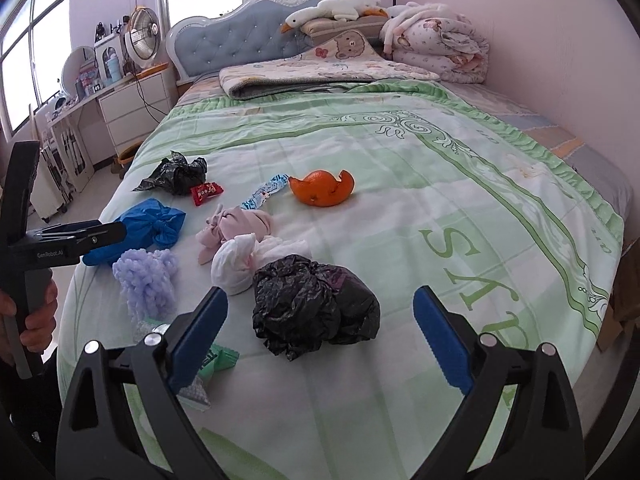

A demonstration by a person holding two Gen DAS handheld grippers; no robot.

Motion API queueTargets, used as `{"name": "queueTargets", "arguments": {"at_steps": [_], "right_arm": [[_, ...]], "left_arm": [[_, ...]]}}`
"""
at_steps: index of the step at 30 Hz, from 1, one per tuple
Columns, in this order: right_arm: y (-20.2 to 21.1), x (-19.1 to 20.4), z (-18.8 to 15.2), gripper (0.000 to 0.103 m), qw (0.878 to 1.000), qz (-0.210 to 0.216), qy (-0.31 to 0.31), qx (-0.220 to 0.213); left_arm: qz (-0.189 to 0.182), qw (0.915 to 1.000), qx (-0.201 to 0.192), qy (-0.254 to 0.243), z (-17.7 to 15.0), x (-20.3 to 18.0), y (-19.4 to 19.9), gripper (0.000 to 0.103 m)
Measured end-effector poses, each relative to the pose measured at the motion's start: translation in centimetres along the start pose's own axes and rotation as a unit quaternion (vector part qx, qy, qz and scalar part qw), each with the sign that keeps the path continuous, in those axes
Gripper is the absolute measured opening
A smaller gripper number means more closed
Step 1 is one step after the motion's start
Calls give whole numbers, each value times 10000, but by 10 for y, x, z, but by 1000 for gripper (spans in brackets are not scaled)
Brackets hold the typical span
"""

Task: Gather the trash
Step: 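Grasp the blue glove with the left tool while the right tool grasps the black plastic bag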

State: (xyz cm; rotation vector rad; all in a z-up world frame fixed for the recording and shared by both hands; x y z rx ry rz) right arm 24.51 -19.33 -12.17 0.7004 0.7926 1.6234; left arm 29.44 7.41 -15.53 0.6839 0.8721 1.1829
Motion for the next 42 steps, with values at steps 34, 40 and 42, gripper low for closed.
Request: {"name": "queueTargets", "arguments": {"at_steps": [34, 40, 42], "right_arm": [[-31, -5, 12, 50, 9994, 136, -290, 135], [-8, -5, 13, 50, 9992, 224, -332, 3], [2, -4, 11, 50, 9992, 237, -326, -43]], "left_arm": [[-14, 9981, -273, -561, 7, -16, 3, 21], [-146, 9978, -436, -472, 8, -14, 27, 21], [-155, 9974, -498, -506, 6, -17, 36, 21]]}}
Point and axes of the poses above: each gripper's, at about its wrist camera, not at the fingertips, and y roughly against the way its jaws point, x to its left, z to its top, the point moved 6 cm from there along -y, roughly the way its jaws point, and after that the axes turned 10 degrees about x, right-handed, at the moved point
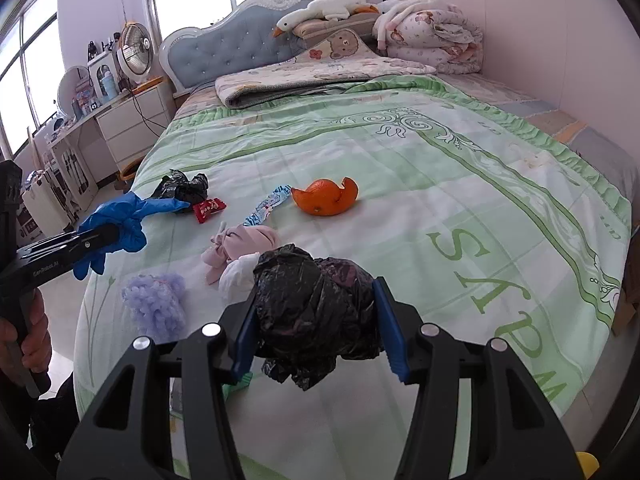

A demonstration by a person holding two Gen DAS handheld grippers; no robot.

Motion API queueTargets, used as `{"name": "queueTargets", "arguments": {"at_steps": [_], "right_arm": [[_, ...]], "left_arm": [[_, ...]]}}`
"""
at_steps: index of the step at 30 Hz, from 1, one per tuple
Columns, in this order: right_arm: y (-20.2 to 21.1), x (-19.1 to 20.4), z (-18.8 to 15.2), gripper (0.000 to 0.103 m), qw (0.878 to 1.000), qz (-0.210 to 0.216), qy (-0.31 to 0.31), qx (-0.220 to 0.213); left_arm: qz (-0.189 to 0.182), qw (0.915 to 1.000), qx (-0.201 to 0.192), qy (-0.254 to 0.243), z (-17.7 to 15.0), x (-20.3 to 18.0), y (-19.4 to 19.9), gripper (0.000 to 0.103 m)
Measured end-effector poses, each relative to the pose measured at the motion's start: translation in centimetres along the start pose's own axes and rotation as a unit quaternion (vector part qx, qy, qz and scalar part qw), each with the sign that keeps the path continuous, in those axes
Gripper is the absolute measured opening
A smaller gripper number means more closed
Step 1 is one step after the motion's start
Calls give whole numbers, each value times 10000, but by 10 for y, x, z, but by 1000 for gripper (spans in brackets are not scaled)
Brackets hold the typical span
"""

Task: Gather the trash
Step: 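Grasp the blue glove with the left tool while the right tool grasps the black plastic bag, then carry the blue glove and black bag over the bin with both tools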

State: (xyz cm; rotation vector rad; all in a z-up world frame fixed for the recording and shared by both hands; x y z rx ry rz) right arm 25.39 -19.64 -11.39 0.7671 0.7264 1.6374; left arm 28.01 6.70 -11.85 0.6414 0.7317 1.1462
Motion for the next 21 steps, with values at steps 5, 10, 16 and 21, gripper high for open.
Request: {"name": "queueTargets", "arguments": {"at_steps": [5, 10, 16, 21], "right_arm": [[23, 0, -7, 50, 9999, 50, -46, -81], [46, -4, -16, 50, 9997, 133, -161, -143], [77, -9, -25, 50, 9991, 147, -231, -335], [101, -13, -35, 50, 9985, 155, -265, -453]], "left_arm": [[-39, 9999, -110, -60, -3, -9, 21, 21], [-114, 9995, -224, -165, -8, -24, 42, 21], [-222, 9988, -377, -240, -15, -42, 65, 21], [-266, 9981, -446, -316, -20, -60, 80, 21]]}}
Point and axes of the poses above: each gripper's, at about its wrist camera, not at the fingertips, and y roughly against the way its jaws point, x to its left, z to its top, the point moved 6 cm from there along -y, roughly the way its jaws point, and after that the axes turned 10 degrees about x, right-handed, at the moved point
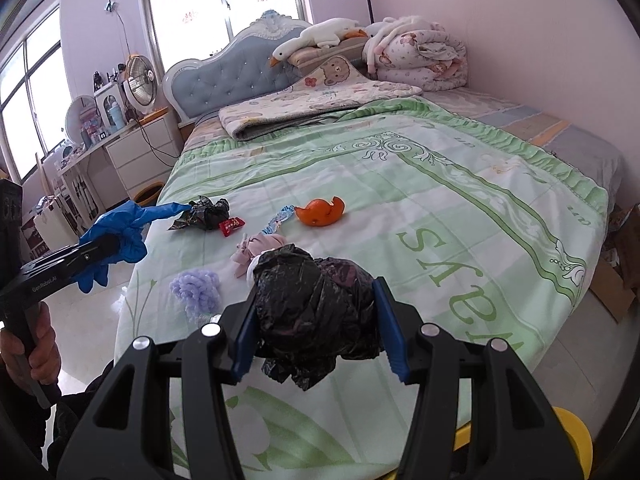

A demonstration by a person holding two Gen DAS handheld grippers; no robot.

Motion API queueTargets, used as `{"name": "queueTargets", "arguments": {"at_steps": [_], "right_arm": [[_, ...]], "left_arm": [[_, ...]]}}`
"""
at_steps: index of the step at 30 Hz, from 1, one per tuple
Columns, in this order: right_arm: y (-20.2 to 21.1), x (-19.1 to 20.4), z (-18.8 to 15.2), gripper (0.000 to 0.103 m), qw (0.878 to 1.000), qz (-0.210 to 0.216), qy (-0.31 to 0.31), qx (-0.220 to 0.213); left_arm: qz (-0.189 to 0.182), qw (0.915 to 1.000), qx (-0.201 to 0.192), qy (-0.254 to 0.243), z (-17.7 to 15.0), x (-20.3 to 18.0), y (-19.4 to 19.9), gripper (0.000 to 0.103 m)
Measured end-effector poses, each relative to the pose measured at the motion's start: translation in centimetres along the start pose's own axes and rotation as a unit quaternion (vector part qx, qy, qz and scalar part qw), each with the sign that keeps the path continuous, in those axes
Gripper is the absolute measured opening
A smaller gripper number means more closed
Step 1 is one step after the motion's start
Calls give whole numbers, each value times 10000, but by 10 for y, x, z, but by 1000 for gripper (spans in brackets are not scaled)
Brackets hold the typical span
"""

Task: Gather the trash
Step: 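Carry the blue glove and black bag over the bin with both tools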

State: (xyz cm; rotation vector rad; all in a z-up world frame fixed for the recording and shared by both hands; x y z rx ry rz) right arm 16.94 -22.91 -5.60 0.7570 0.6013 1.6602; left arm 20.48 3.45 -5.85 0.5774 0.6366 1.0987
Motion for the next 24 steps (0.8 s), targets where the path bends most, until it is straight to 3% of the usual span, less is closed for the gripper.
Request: {"name": "queueTargets", "arguments": {"at_steps": [13, 24], "right_arm": [[71, -20, -22, 50, 9992, -82, -135, -378], [128, -57, -49, 51, 9964, -335, -456, -638]], "left_arm": [[-403, 9980, -52, -481, -3, -70, 20, 21], [-995, 9902, 119, -968, -12, -144, 18, 21]]}}
Point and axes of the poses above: each gripper's, at about its wrist camera, not at the fingertips, and y roughly against the way its jaws point, x to its left, z to its top, the point moved 6 cm from there along -y, roughly the way its jaws point, and after that the axes turned 10 degrees about x, right-handed, at the moved point
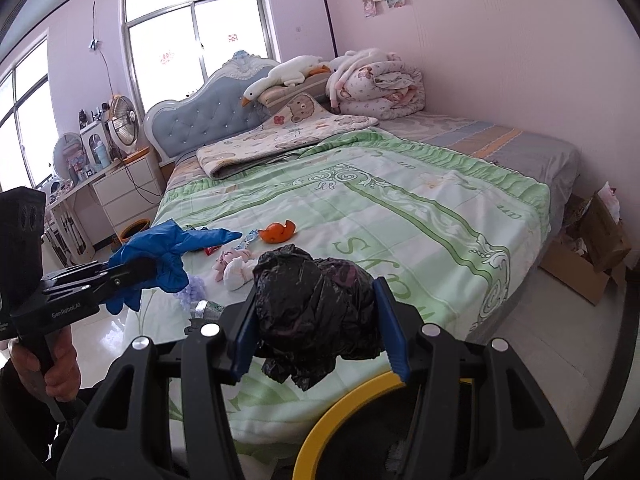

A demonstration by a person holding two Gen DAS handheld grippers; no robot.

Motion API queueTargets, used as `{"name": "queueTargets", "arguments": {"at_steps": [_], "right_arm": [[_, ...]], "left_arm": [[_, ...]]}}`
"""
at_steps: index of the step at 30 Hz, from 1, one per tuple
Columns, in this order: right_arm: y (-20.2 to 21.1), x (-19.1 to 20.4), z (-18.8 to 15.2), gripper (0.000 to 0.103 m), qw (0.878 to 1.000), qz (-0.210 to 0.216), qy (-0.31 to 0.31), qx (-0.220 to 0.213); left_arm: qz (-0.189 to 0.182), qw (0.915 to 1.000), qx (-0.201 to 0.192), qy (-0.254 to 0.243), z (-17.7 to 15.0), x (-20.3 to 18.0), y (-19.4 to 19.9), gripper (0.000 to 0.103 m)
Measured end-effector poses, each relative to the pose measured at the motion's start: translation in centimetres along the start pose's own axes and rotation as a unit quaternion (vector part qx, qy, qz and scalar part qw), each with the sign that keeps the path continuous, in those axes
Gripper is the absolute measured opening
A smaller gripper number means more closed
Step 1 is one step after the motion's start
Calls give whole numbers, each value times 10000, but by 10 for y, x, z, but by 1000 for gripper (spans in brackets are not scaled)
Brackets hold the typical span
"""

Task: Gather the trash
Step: 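Carry the blue glove and black bag over the bin with both tools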

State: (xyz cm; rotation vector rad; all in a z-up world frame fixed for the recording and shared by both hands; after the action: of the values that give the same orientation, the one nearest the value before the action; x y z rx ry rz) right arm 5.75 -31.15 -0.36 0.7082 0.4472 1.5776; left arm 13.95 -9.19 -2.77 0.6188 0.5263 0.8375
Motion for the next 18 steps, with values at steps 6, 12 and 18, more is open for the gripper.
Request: {"name": "queueTargets", "arguments": {"at_steps": [6, 12, 18], "right_arm": [[24, -25, -14, 51, 9996, -189, -190, -73], [47, -52, -26, 51, 9984, -322, -420, -175], [68, -74, -43, 52, 9972, -399, -607, -192]], "left_arm": [[-301, 9993, 70, -210, 0, -37, -9, 21], [-536, 9976, 248, -364, -2, -69, -20, 21], [-721, 9948, 457, -559, -11, -98, -29, 21]]}}
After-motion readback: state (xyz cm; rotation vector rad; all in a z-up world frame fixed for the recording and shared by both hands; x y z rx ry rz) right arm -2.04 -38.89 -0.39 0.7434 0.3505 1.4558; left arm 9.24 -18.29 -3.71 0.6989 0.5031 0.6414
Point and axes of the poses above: each gripper's, at about its wrist camera, not at the fingertips, and y roughly against the way its jaws point, x to its left, z to its top, the point moved 6 cm from there along -y, roughly the way its jaws point, and after that the axes turned 10 degrees about x, right-handed, at the moved point
